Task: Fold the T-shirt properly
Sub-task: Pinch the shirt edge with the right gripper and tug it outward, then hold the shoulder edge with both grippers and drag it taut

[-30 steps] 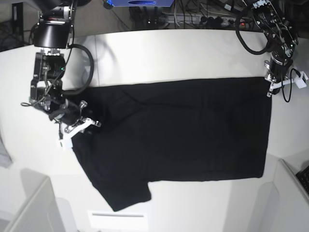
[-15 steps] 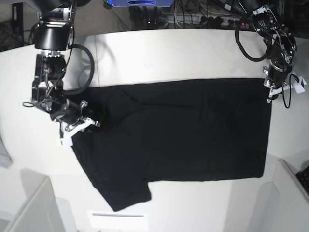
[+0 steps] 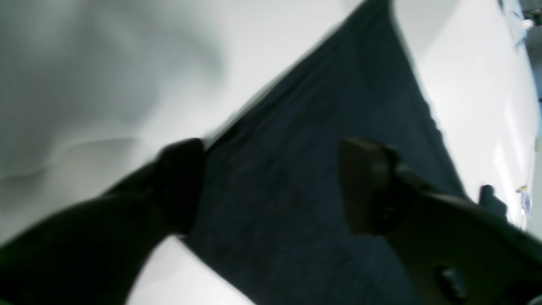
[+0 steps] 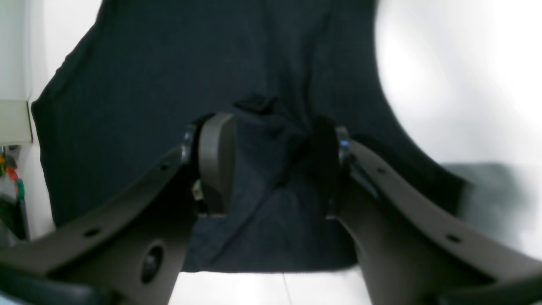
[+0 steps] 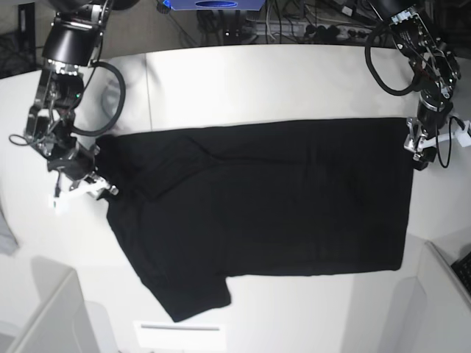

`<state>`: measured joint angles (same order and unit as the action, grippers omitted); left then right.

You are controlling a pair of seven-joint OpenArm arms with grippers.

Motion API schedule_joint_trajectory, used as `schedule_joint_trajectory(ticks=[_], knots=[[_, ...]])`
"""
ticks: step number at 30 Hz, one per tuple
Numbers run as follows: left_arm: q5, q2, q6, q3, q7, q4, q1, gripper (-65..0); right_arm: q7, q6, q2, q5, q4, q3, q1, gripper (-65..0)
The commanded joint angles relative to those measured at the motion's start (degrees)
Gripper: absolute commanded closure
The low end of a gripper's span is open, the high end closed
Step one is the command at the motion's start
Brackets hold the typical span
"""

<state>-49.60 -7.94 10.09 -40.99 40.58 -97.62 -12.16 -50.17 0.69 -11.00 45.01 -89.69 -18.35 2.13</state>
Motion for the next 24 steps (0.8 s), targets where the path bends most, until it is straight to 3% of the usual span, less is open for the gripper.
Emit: schedule_joint_trajectory(ticks=[1, 5, 8, 12, 16, 18, 21, 24], knots=[[-0.6, -1.0, -0.8, -0.2, -1.1, -2.7, -0.7, -51.0, 1.6, 1.3, -0.4, 1.3, -4.3, -1.1, -0.4, -28.4], [-0.7, -0.8, -0.9, -0.2, -1.2, -6.0, -5.0, -51.0, 8.6, 10.5, 1.2, 1.3, -17.1, -1.9, -10.0, -28.4], [-0.7, -0.5, -3.6, -0.2, -1.2, -4.8, -7.6, -51.0, 14.4, 13.9, 1.6, 1.5, -21.3, -1.2, -17.4, -29.0], [-0.7, 1.9, -11.4, -4.7, -1.3, -0.8, -9.1, -51.0, 16.8, 13.8, 3.6, 1.6, -21.8, -1.4, -23.0, -29.4], [-0.6, 3.9, -16.1, -10.6, -1.1, 2.9, -8.4, -51.0, 16.9, 13.8, 5.3, 1.7, -21.5, -1.5, -26.0, -32.9], [-0.5, 3.9, -16.2, -11.0, -1.1, 4.8, -7.3, -51.0, 16.9, 13.5, 6.7, 1.7, -21.5, -1.7, -26.8, -34.2], [-0.5, 3.8, -16.2, -10.8, -1.1, 7.6, -6.0, -51.0, 16.9, 9.9, 8.1, 1.7, -20.7, -1.7, -27.0, -33.9], [-0.5, 3.7, -16.2, -10.7, -1.1, 8.9, -4.6, -51.0, 16.9, 9.2, 8.9, 1.5, -18.0, -1.9, -26.4, -33.9]])
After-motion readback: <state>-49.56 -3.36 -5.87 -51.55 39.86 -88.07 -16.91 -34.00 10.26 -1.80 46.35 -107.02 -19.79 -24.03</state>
